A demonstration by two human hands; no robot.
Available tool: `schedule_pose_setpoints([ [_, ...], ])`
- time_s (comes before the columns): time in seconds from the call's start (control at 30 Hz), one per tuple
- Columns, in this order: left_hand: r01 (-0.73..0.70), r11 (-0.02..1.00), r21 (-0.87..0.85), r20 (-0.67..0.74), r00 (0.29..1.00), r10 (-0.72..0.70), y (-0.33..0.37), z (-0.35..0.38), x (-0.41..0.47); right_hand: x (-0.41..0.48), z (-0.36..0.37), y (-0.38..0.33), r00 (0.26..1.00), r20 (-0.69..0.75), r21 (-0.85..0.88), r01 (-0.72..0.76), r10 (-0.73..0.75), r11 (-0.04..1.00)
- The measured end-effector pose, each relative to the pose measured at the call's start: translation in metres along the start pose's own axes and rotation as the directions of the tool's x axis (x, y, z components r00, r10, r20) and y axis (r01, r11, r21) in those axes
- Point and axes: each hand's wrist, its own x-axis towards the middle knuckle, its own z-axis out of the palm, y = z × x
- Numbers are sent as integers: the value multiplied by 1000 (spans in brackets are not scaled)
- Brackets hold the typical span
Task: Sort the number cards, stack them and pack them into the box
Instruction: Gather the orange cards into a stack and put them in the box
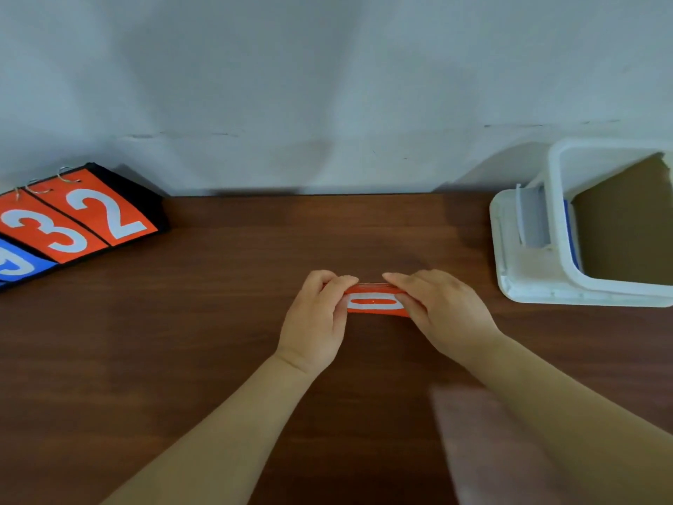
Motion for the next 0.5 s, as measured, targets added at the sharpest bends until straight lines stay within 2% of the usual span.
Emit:
schedule_pose_setpoints([
  [0.1, -27, 1000, 8, -42, 999, 28, 2, 2, 1, -5, 10, 3, 990, -140, 48, 37, -30, 998],
  [0.27, -22, 1000, 15, -53, 998, 22, 2, 6, -2, -17, 26, 4, 976, -217, 53, 3, 9, 999],
  [0.4, 55, 998, 7, -72, 996, -55, 1, 11, -6, -25, 30, 6, 966, -209, 165, -115, 149, 979],
  [0.5, 130, 986, -100, -55, 989, -136, 2, 16, -12, -30, 35, 3, 949, -162, 325, -209, 272, 923],
])
